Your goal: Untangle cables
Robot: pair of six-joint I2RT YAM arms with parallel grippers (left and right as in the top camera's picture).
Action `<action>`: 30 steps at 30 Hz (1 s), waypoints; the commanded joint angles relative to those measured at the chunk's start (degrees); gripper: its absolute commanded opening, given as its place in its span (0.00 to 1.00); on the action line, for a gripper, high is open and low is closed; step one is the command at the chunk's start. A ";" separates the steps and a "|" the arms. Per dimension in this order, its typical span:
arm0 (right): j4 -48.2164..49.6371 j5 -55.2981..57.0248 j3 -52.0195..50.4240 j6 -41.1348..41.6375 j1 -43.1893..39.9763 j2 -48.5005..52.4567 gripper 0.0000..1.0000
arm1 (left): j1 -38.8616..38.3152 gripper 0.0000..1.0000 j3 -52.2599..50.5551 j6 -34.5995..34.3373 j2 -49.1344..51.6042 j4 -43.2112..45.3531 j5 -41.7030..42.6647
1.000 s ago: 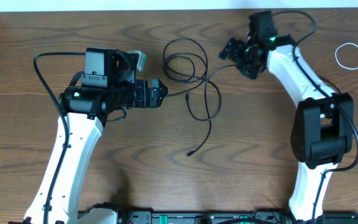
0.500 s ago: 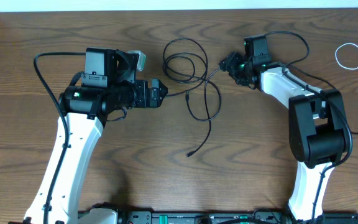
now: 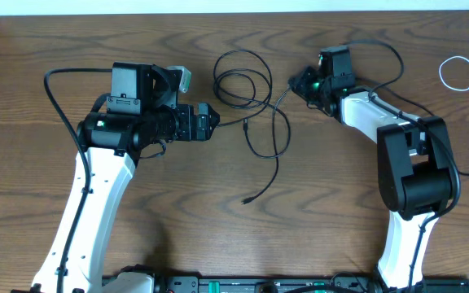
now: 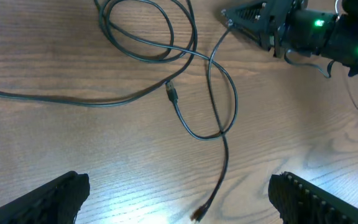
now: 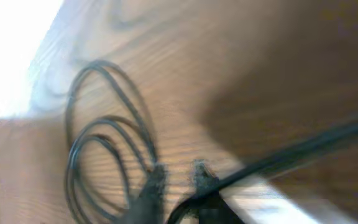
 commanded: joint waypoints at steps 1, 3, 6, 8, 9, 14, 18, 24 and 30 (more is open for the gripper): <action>4.87 -8.68 -0.22 -4.39 0.07 0.37 0.01 | 0.20 0.98 0.70 -0.31 0.07 -0.22 -0.52; 9.73 -13.44 -0.22 -4.50 -0.50 0.35 0.01 | 0.20 0.98 0.70 -0.31 0.07 -0.22 -0.52; 16.33 -19.96 -0.15 -3.13 -1.38 -0.20 0.02 | 0.17 0.98 0.70 -0.31 0.07 -0.22 -0.52; 20.98 -23.82 -0.11 0.55 -2.12 -1.18 0.01 | 0.20 0.98 0.70 -0.31 0.07 -0.22 -0.52; 22.80 -25.09 -0.11 2.36 -2.38 -1.86 0.01 | 0.17 0.98 0.70 -0.31 0.07 -0.22 -0.55; 25.51 -27.06 -0.11 7.52 -3.58 -9.05 0.01 | 0.20 0.98 0.70 -0.31 0.07 -0.22 -0.52; 25.20 -26.80 -0.11 7.50 -3.96 -16.02 0.01 | 0.17 0.98 0.70 -0.31 0.07 -0.22 -0.52; 26.56 -26.86 -0.09 7.56 -3.96 -25.66 0.01 | 0.20 0.98 0.70 -0.31 0.07 -0.22 -0.55; 26.51 -26.86 -0.07 7.45 -5.18 -33.59 0.01 | 0.20 0.98 0.70 -0.31 0.07 -0.22 -0.52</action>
